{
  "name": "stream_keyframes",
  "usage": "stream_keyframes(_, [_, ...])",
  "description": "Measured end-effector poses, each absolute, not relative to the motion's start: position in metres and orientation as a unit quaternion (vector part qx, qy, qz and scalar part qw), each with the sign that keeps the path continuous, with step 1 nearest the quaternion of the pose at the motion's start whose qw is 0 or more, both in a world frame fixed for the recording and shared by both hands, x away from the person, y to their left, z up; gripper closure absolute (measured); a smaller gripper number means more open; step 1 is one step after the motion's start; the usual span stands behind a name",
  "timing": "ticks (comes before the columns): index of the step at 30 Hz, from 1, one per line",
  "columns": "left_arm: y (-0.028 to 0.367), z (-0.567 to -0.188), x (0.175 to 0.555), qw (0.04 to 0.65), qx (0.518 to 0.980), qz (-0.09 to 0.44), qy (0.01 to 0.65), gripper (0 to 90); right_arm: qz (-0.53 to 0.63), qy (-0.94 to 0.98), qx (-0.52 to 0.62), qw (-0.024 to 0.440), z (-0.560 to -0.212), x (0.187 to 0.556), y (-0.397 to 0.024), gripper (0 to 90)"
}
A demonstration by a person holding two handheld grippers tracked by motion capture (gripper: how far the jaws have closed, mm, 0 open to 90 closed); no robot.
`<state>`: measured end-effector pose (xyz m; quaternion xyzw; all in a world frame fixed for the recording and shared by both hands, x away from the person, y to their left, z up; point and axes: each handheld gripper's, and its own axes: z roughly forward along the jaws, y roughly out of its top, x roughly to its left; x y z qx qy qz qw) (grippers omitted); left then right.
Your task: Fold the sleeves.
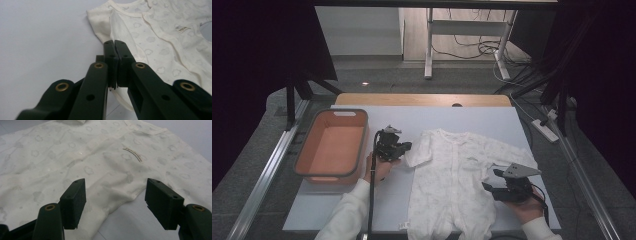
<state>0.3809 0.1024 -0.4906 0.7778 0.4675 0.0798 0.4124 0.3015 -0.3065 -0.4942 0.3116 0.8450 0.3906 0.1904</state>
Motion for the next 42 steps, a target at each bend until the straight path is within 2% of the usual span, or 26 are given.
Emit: stream_keyframes(42, [0.066,-0.472,0.383,0.481,0.766,0.023,0.426,87.7,0.399,0.837,0.321,0.193,-0.492,0.3,-0.308,33.0])
